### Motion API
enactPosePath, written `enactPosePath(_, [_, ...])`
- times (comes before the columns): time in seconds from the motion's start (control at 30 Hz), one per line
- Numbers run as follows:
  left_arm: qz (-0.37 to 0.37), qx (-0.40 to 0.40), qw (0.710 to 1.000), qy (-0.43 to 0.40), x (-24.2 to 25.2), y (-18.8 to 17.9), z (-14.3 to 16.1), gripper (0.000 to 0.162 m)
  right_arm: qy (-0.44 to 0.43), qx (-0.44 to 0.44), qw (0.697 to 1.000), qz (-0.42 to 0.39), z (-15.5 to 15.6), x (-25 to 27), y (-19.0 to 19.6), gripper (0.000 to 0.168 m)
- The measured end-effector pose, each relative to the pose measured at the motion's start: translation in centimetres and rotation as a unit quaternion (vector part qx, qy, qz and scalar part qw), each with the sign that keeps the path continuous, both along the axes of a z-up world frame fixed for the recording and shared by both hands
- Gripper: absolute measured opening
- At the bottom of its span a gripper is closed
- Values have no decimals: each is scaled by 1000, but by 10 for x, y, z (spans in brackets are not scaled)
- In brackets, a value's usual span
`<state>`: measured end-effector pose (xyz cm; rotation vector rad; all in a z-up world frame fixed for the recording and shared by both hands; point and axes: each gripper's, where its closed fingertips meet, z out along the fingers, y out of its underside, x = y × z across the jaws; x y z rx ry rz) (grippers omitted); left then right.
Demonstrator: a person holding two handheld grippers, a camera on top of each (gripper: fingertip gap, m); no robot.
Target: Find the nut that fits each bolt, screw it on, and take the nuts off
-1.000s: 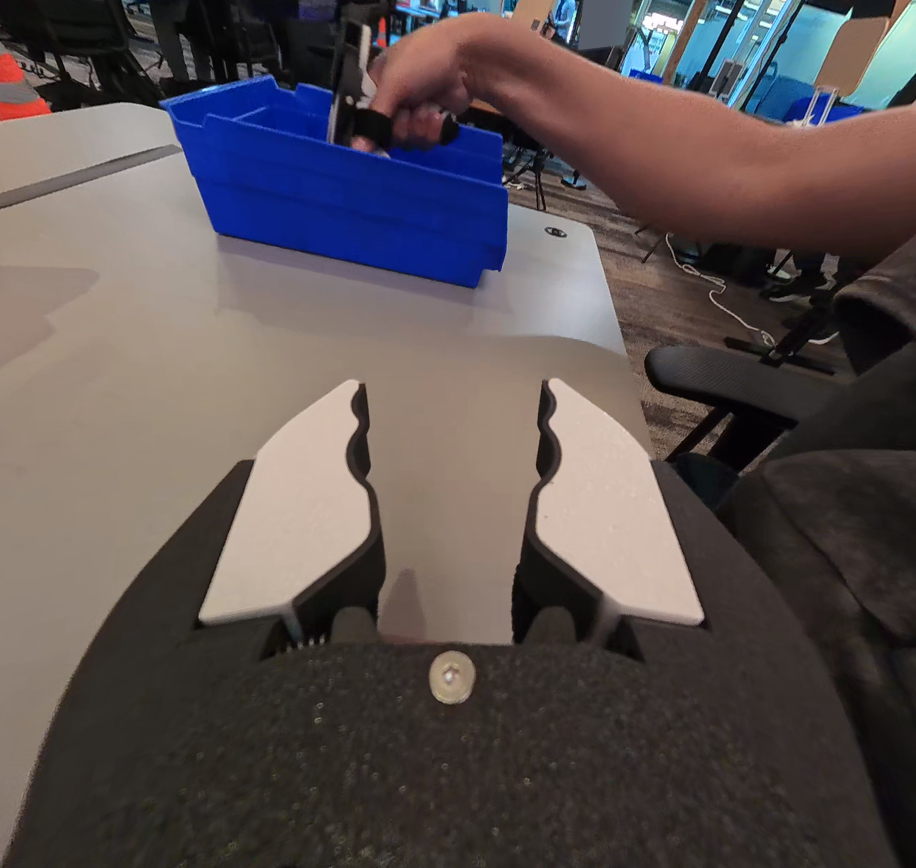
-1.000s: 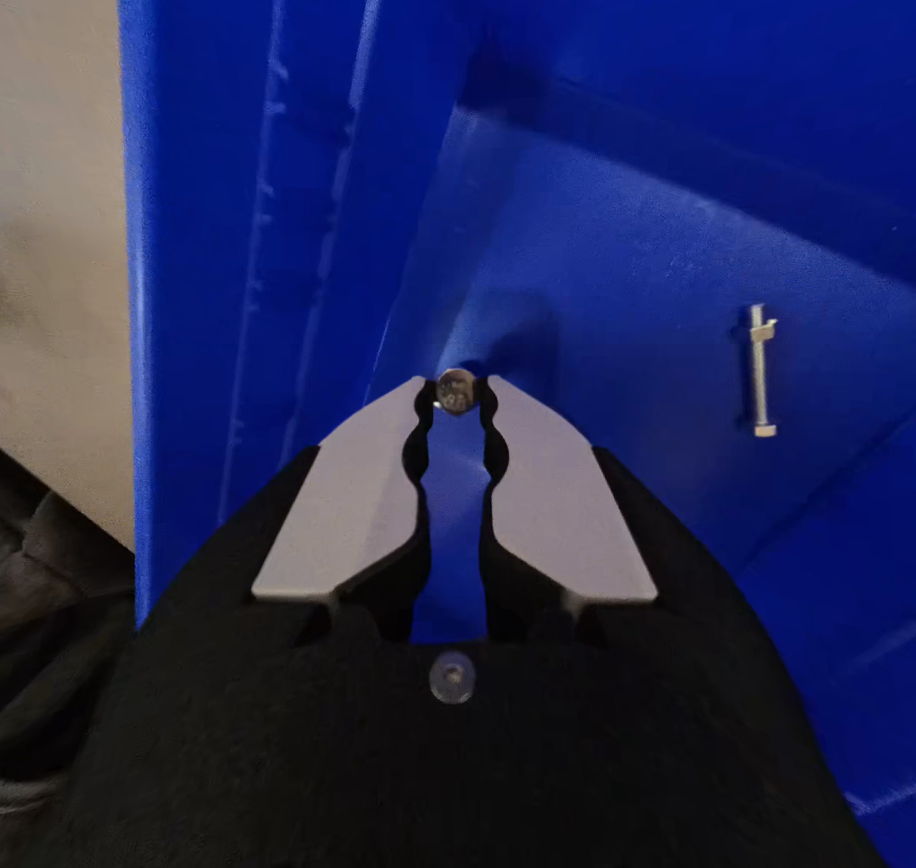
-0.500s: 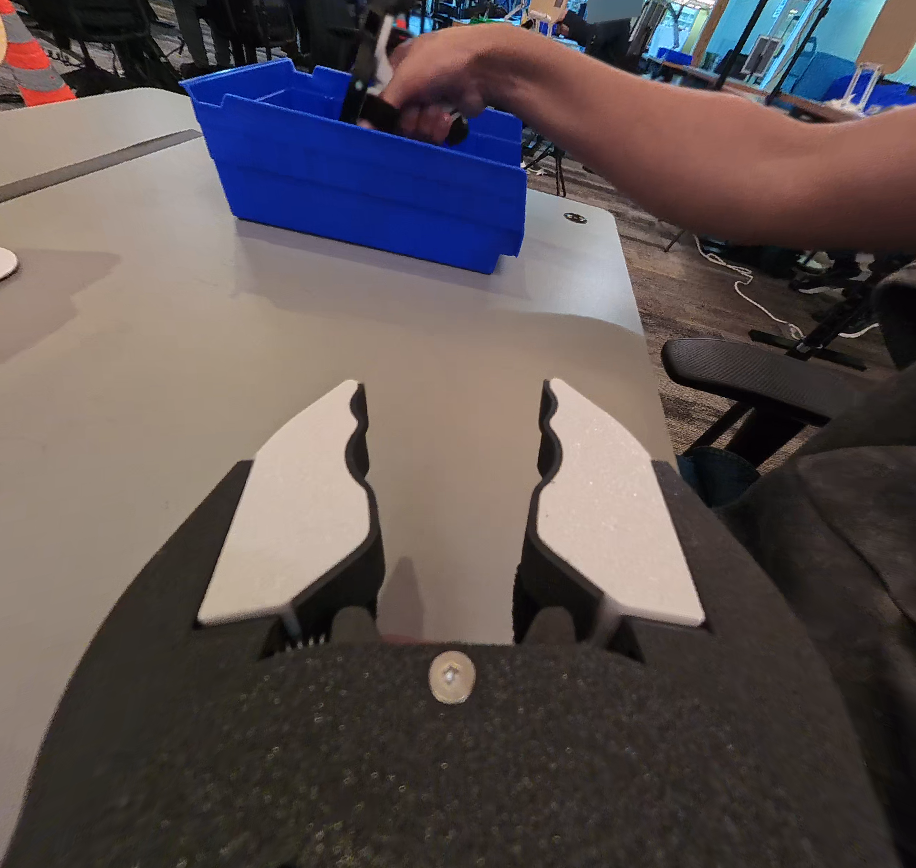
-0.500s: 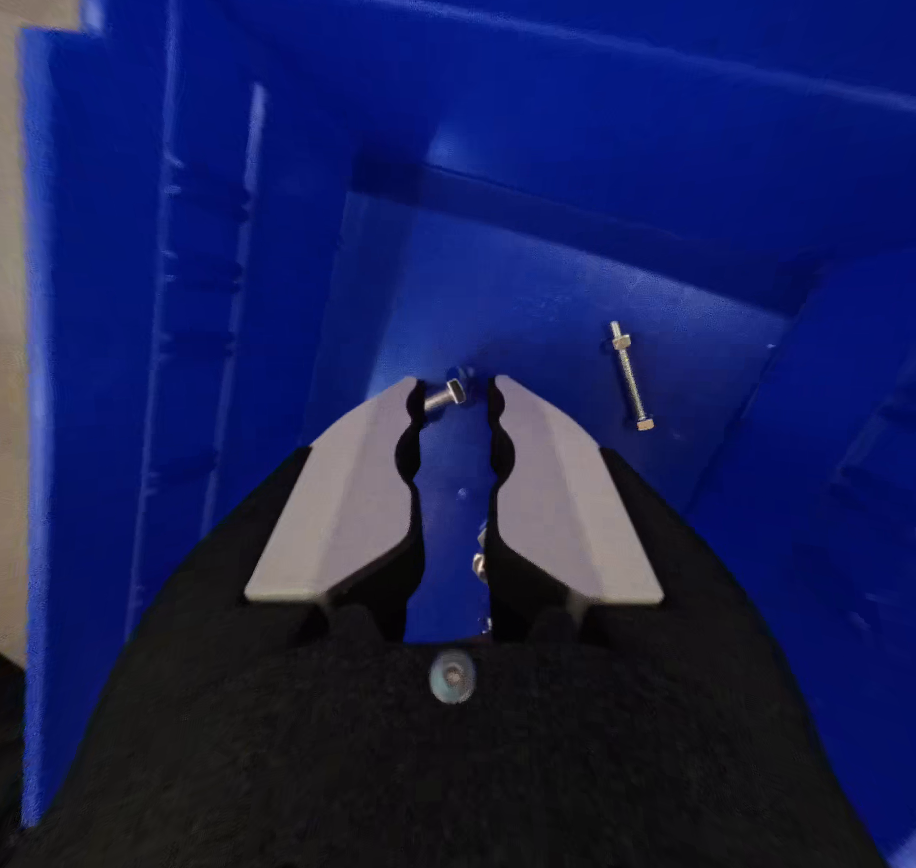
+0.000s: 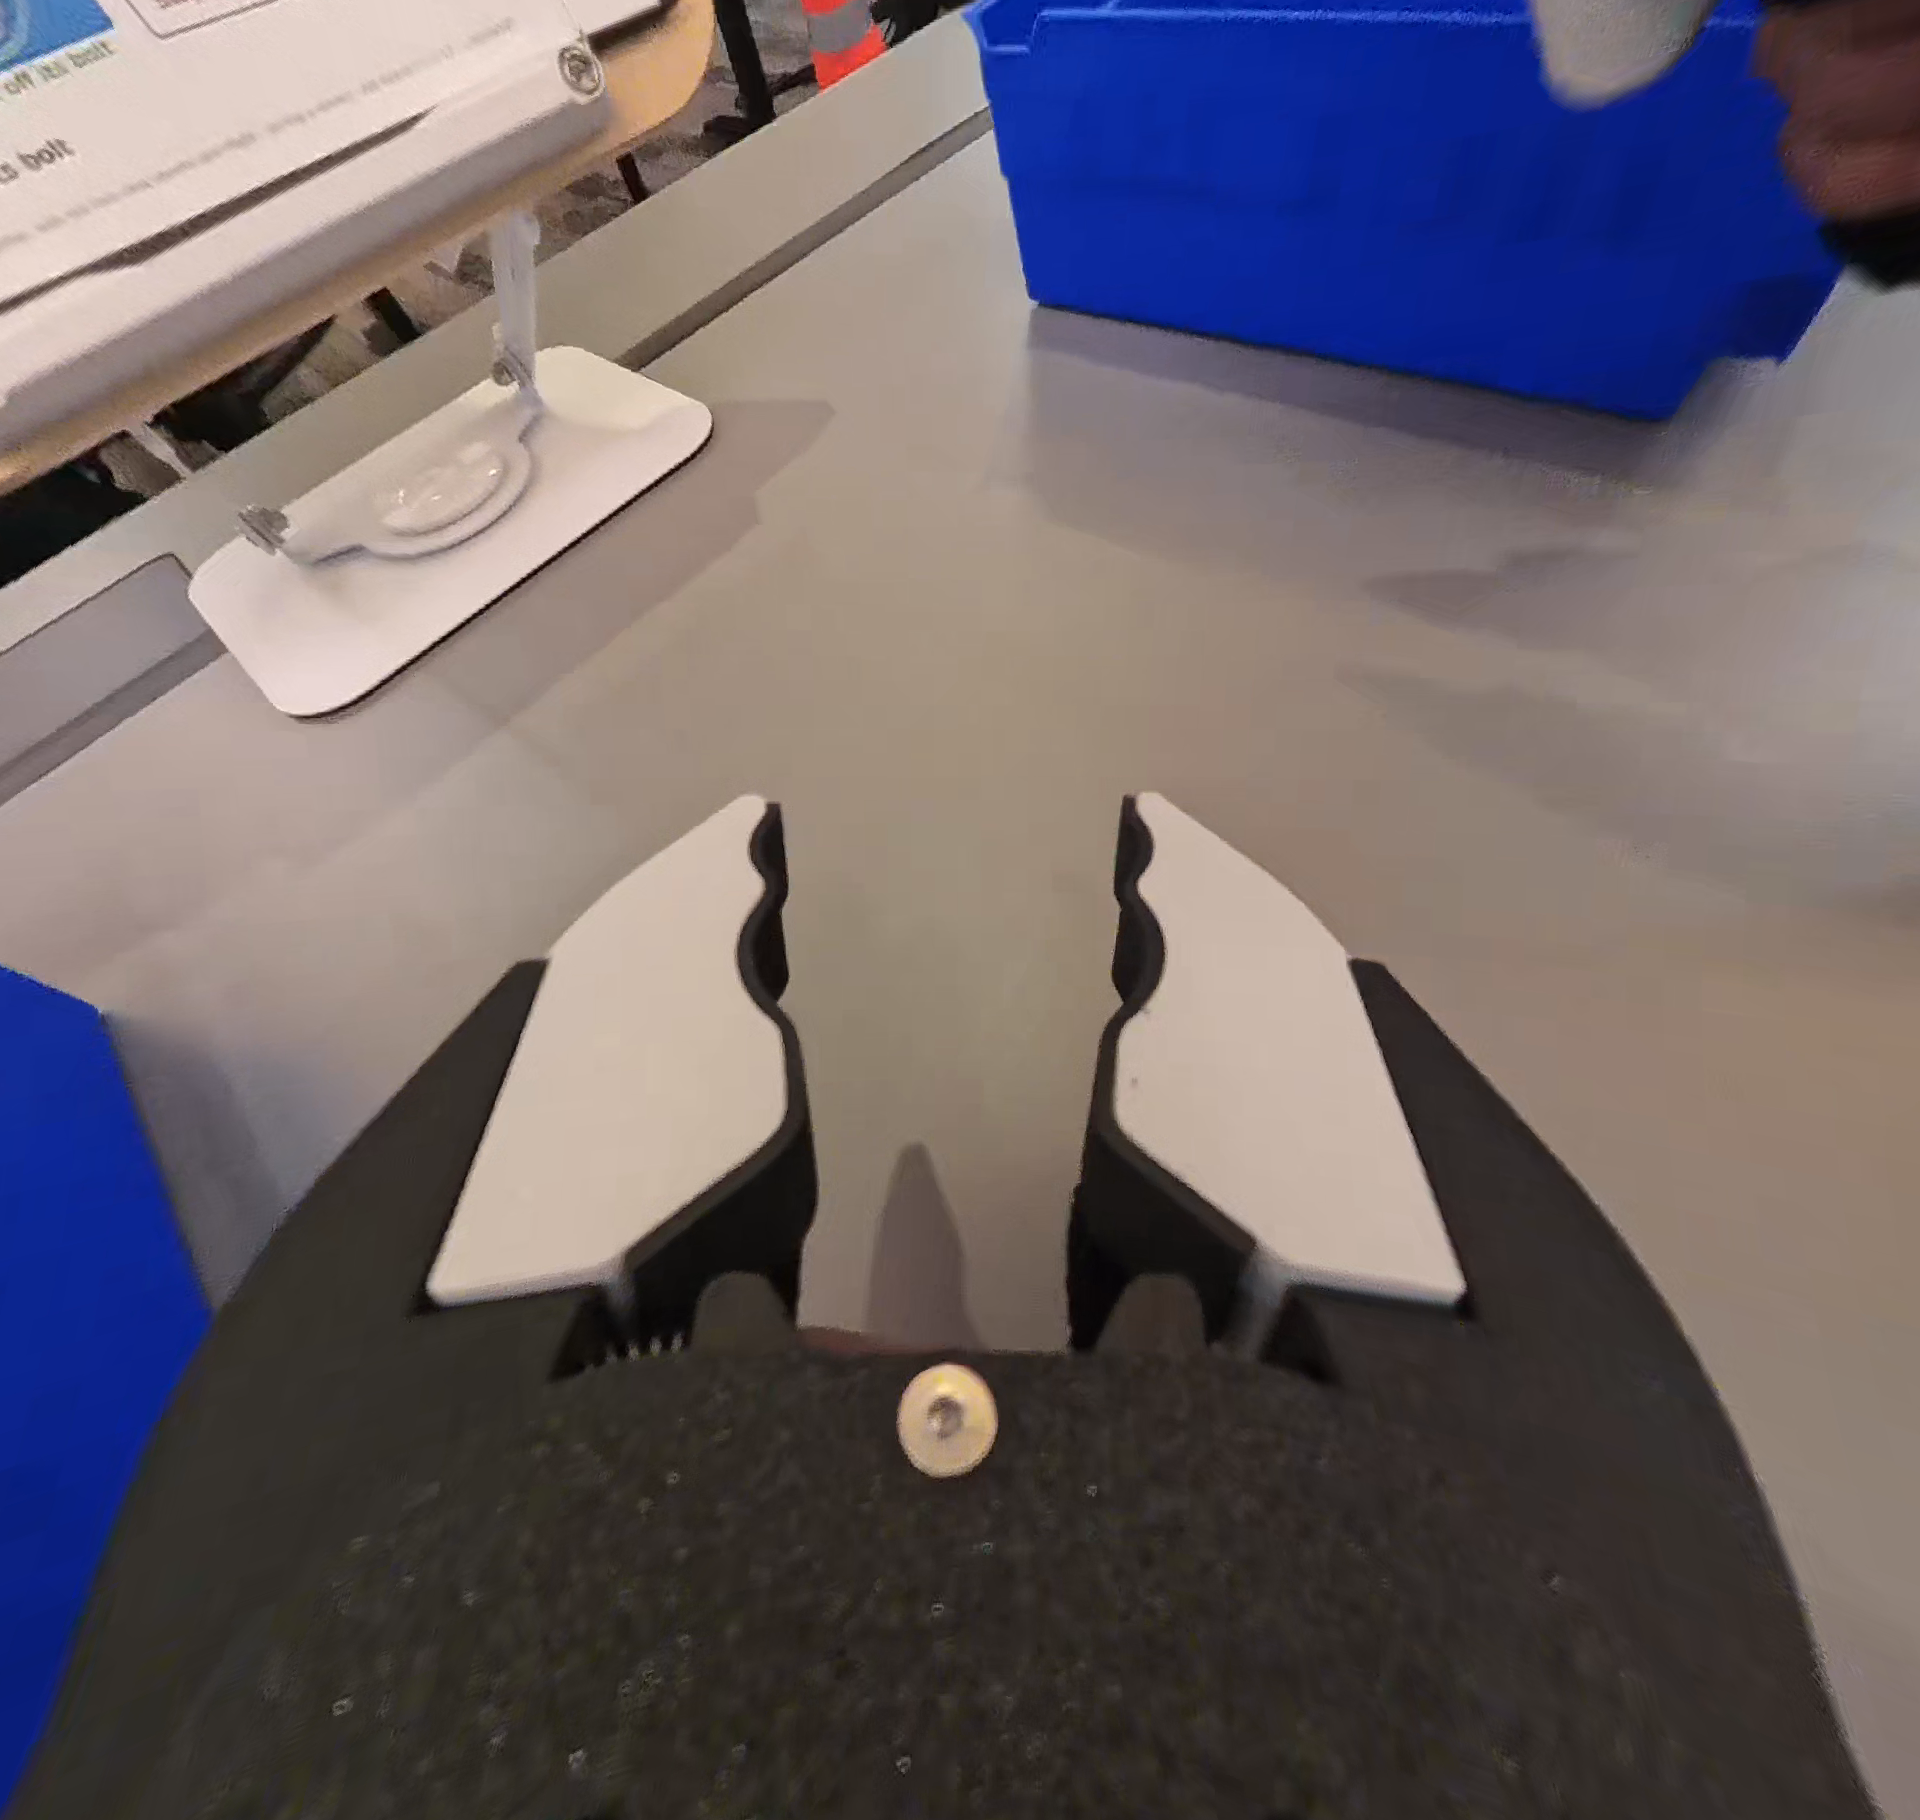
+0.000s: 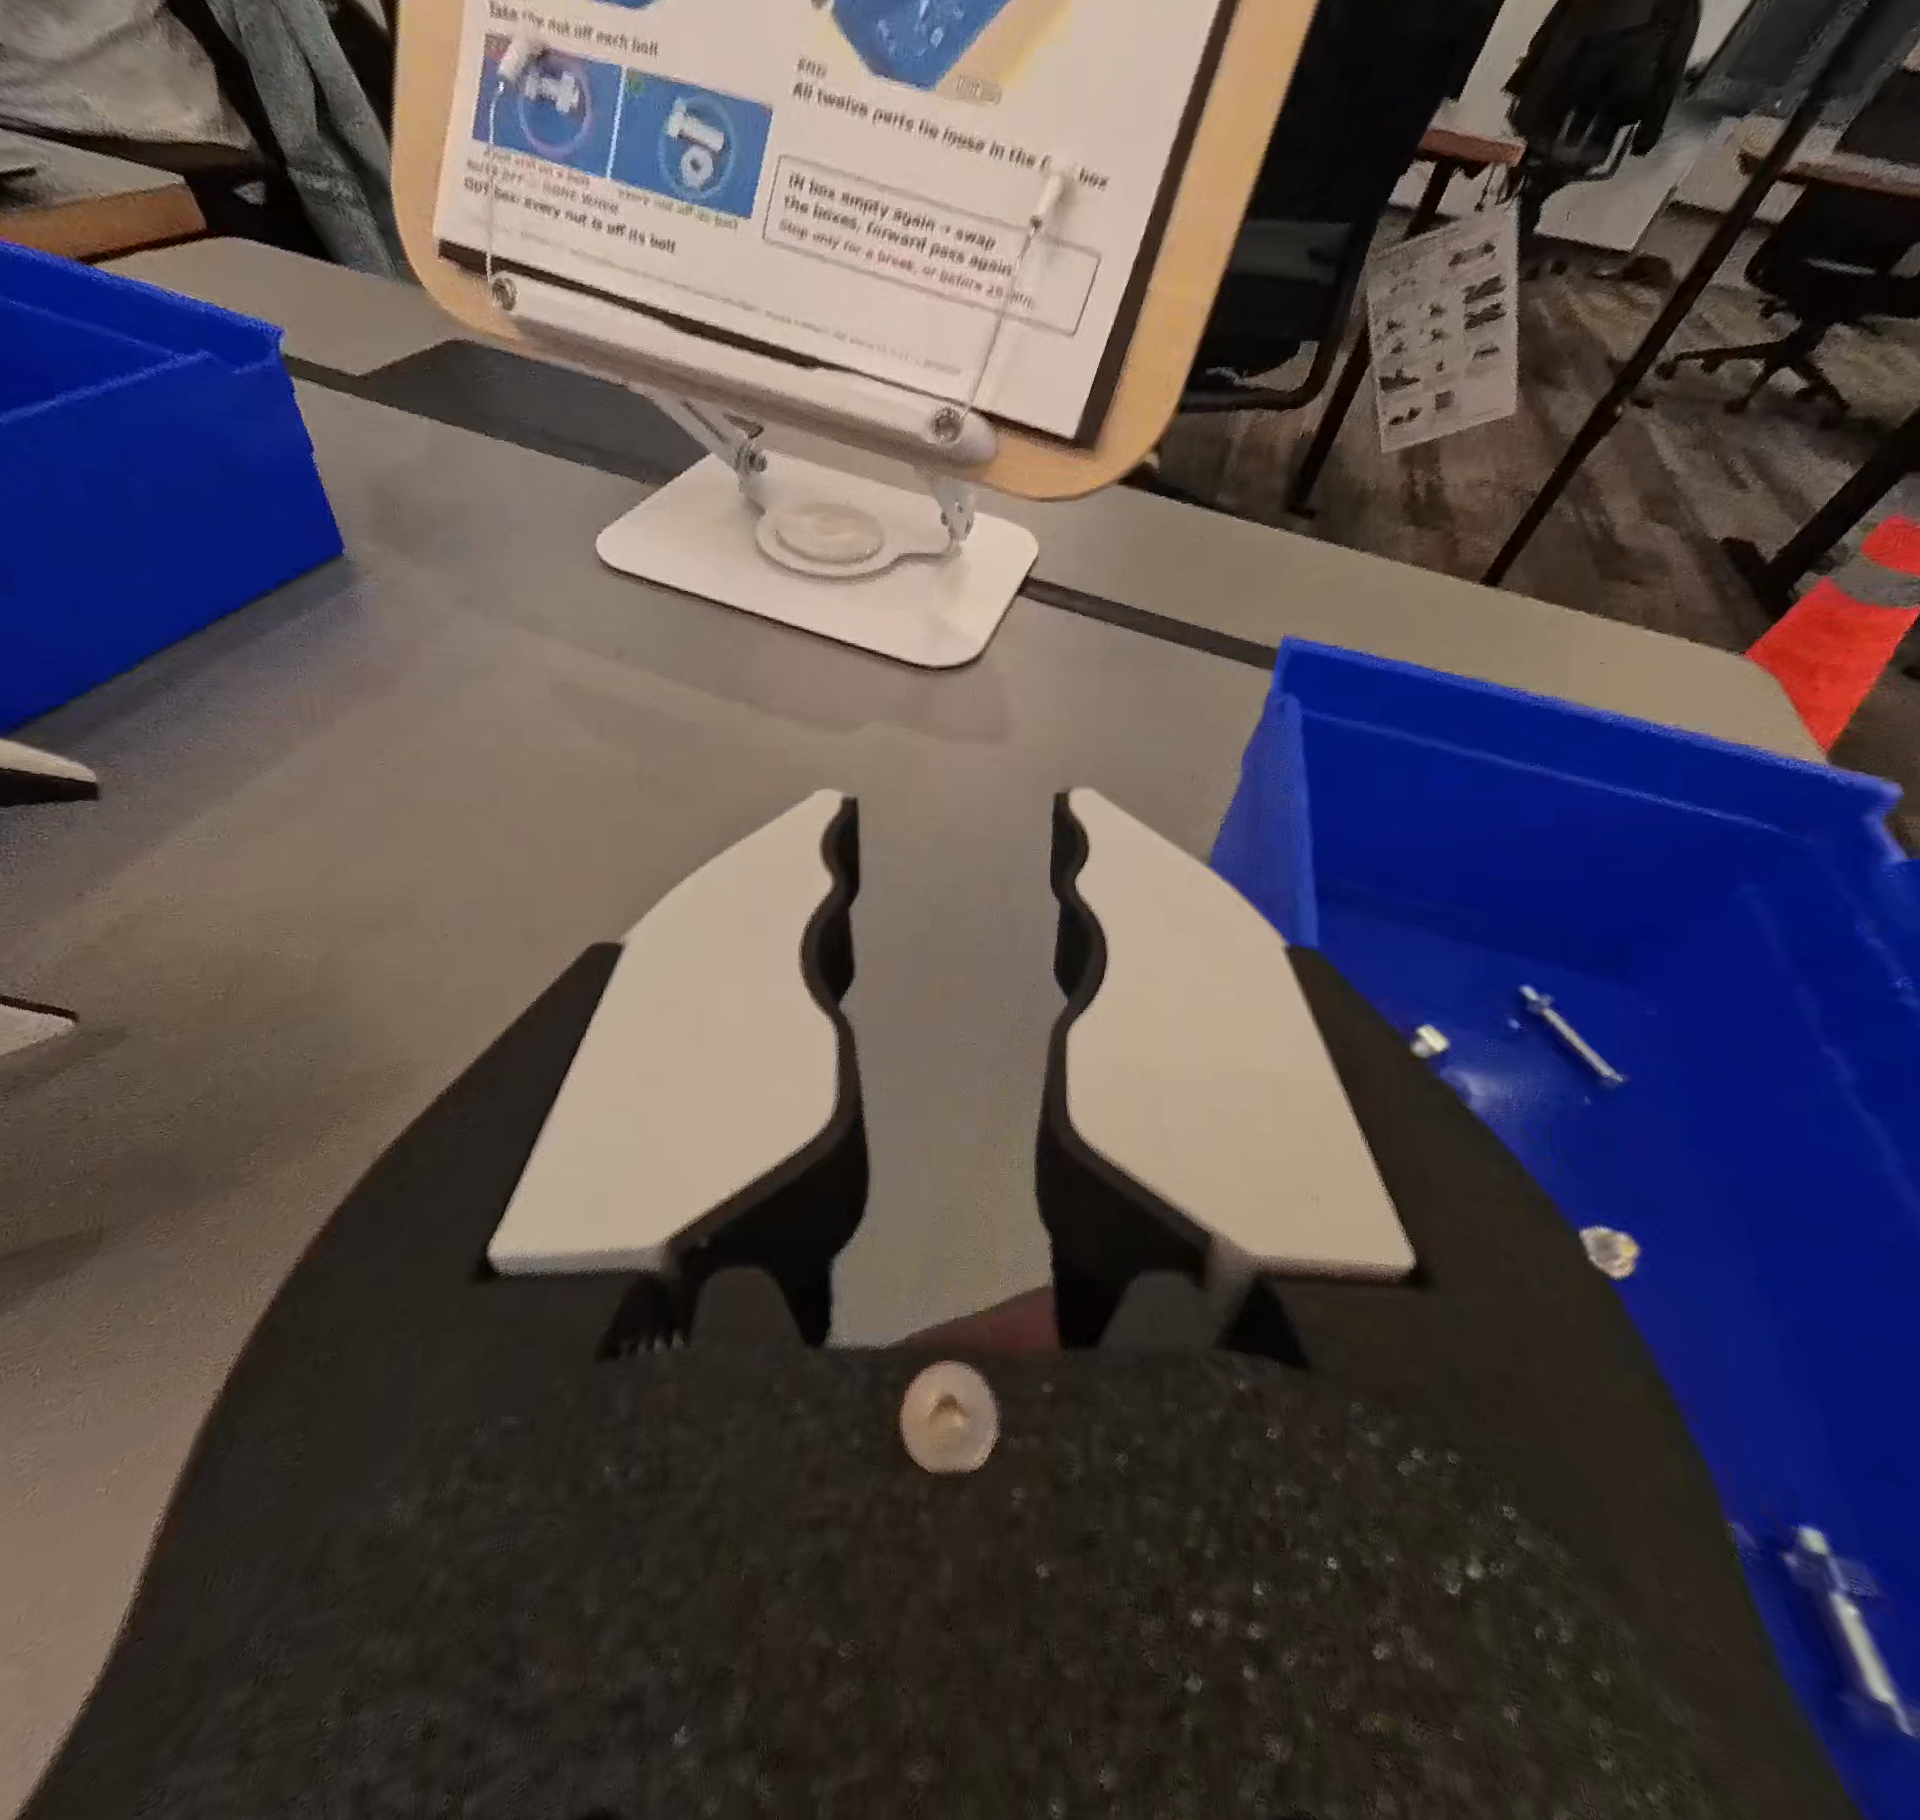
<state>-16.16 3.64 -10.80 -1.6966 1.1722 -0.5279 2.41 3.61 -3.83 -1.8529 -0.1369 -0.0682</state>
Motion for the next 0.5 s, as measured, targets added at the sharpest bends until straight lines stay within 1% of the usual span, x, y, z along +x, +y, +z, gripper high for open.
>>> enactPosePath(0.07, [11, -27, 999, -22, 2, -6, 6, 58, 12, -19, 1000, 5, -12, -11, 2, 36])
enactPosePath(0.13, [0, -77, 996, -56, 15, -23, 12, 59, 10, -25, 1000, 7, -16, -15, -1, 38])
enactPosePath(0.2, [-24, -122, 989, -78, 39, -48, 13, 61, -11, -23, 1000, -5, -10, -8, -8, 38])
enactPosePath(0.27, [-52, -141, 985, -88, 72, -76, 11, 64, -12, -15, 1000, -24, 2, 9, -18, 39])
enactPosePath(0.33, [-62, -133, 986, -80, 109, -99, 4, 66, -19, 0, 998, -56, 17, 40, -33, 39])
enactPosePath(0.4, [-62, -130, 986, -82, 150, -116, 3, 71, -38, 5, 994, -105, 27, 85, -51, 39])
enactPosePath(0.47, [-54, -142, 984, -97, 191, -125, 8, 72, -29, 12, 989, -144, 34, 134, -73, 39])
enactPosePath(0.5, [-40, -146, 983, -105, 210, -123, 11, 74, -23, 11, 986, -162, 35, 159, -85, 40])
